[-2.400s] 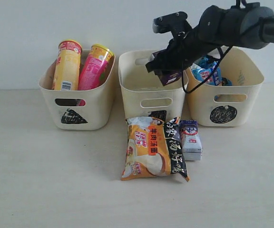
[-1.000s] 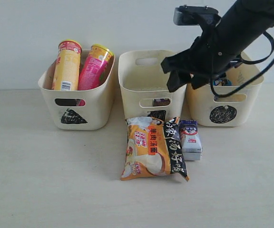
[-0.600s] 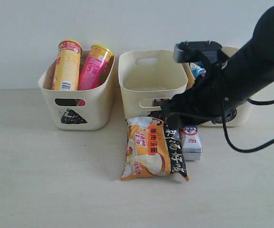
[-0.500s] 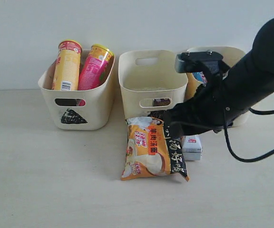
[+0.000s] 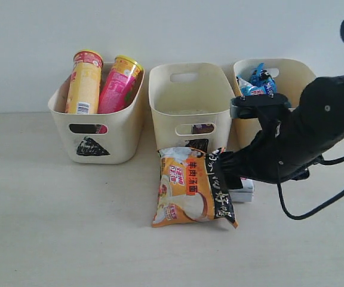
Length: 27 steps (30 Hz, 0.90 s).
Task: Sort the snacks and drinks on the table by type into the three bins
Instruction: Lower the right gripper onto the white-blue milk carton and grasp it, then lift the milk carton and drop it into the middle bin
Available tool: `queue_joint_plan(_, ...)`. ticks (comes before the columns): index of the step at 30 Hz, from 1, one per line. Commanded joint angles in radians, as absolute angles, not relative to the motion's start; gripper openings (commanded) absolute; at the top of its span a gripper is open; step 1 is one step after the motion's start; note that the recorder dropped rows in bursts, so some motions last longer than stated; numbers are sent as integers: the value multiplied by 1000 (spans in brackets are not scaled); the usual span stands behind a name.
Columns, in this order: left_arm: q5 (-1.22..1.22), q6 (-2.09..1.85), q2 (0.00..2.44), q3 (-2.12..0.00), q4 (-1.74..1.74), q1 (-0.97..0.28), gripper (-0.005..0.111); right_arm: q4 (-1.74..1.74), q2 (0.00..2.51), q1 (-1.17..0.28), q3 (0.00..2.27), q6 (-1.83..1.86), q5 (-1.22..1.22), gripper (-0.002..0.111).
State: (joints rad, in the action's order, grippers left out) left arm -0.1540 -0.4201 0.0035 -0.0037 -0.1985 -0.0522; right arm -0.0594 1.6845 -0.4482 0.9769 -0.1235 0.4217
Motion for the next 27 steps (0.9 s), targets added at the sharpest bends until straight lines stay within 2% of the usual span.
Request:
queue_joint_plan(1, -280, -420, 0, 0, -194, -50, 4, 150, 1752, -449, 1046, -306, 419, 82)
queue_joint_plan(6, -292, -420, 0, 0, -271, -48, 4, 224, 1832, -445, 1151, -390, 453, 82)
queue_joint_plan(11, -284, -420, 0, 0, -310, 25, 4, 239, 1942, -391, 1243, -455, 482, 82)
queue_joint_plan(23, -284, -420, 0, 0, -308, 37, 4, 245, 2044, -388, 1261, -470, 412, 82)
queue_joint_plan(25, -284, -420, 0, 0, -308, 37, 4, 243, 2059, -388, 1261, -470, 412, 78)
queue_joint_plan(27, -284, -420, 0, 0, -308, 37, 4, 241, 2061, -388, 1261, -470, 410, 66)
